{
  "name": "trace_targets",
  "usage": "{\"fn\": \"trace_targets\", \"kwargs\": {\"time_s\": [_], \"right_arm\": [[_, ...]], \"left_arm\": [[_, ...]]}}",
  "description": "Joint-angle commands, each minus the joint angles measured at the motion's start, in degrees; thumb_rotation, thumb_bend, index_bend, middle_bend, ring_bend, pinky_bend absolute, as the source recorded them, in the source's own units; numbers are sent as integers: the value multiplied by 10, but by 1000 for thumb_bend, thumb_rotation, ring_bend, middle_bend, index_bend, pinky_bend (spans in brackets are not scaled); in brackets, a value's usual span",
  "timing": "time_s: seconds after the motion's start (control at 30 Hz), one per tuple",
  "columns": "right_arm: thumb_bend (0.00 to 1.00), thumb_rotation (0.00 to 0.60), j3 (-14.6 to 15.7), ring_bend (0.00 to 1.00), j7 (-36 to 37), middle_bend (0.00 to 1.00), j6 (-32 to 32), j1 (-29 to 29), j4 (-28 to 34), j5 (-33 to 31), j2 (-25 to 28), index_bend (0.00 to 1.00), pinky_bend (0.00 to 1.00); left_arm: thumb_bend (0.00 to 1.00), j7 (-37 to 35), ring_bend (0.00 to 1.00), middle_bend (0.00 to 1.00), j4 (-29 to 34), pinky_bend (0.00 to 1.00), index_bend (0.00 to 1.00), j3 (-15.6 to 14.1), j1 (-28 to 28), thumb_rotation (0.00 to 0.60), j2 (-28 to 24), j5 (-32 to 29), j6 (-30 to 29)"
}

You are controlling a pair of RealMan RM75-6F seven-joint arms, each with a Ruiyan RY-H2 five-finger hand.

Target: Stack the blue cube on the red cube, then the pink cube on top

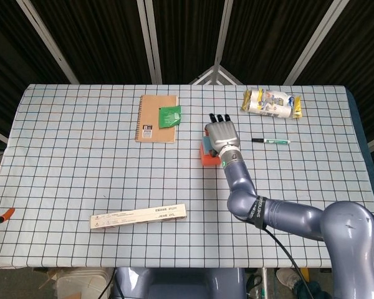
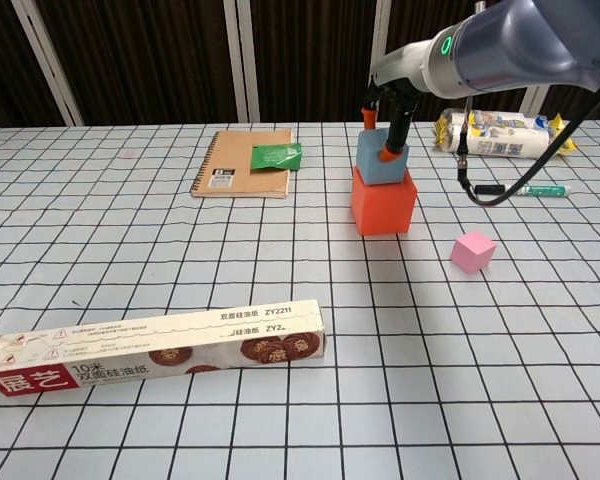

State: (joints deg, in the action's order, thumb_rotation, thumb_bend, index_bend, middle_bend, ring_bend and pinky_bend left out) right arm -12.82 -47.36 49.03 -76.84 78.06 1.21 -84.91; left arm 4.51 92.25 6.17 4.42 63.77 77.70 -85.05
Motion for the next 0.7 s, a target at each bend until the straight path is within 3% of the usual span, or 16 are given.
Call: {"fn": "trace_targets", "kwargs": {"time_s": [0.03, 0.7], "right_arm": [[346, 600, 0, 42, -2, 2, 2, 0, 1, -1, 1, 474, 0], [346, 600, 1, 42, -16, 2, 4, 2, 6, -18, 5, 477, 0]], "left_arm": [[114, 0, 0, 0, 0, 0, 34, 0, 0, 600, 0, 0, 0], [114, -2, 0, 0, 0, 0, 34, 0, -1, 600, -1, 1, -1]]}}
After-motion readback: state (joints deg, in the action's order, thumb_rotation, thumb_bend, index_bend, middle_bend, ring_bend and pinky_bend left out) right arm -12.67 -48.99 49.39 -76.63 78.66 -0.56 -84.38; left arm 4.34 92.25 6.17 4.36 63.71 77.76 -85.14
